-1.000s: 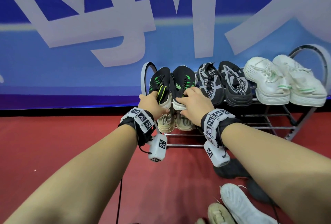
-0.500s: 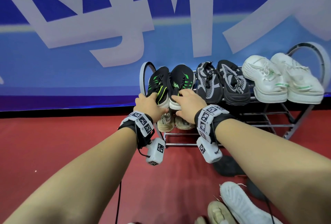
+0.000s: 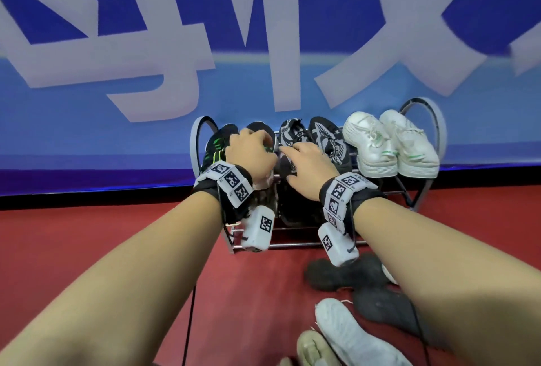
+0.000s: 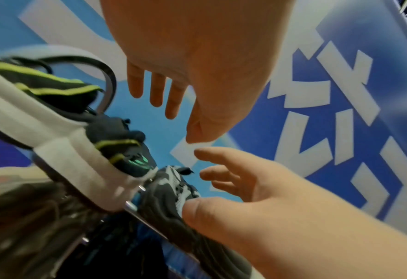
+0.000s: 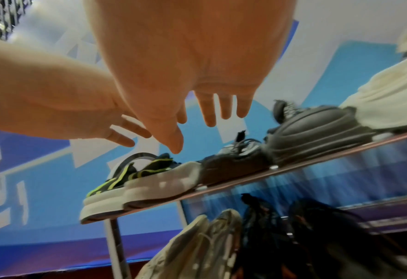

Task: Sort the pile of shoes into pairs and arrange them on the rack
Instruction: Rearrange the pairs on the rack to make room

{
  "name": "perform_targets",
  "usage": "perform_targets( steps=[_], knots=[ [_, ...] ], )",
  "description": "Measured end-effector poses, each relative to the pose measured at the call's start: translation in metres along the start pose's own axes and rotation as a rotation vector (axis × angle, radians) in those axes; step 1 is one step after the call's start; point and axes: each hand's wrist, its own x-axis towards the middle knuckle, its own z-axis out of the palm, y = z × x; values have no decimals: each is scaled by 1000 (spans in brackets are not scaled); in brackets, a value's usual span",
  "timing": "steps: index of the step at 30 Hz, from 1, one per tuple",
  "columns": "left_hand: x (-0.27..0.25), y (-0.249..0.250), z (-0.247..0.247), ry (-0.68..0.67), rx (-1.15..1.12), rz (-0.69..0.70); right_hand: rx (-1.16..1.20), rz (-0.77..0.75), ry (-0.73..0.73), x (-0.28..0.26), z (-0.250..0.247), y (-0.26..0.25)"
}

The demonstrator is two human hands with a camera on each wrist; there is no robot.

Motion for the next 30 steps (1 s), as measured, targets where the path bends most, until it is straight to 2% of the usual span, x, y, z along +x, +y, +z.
perform_targets(
  steps=[6,10,15,23,30],
  knots=[
    [-8,40,42,-189,121,104,-151,196,52,-25,-13,51],
    [-8,43,66,-239,240,163,-220,182,8,-34,-11,70],
    [-3,34,86,-174,343,242,-224,172,-44,-29,7,79],
    [3,30,100,-76,415,304,-270,174,63,-20,19,82],
    [-1,31,102,1,323,307,-301,161,48,-20,17,84]
  ],
)
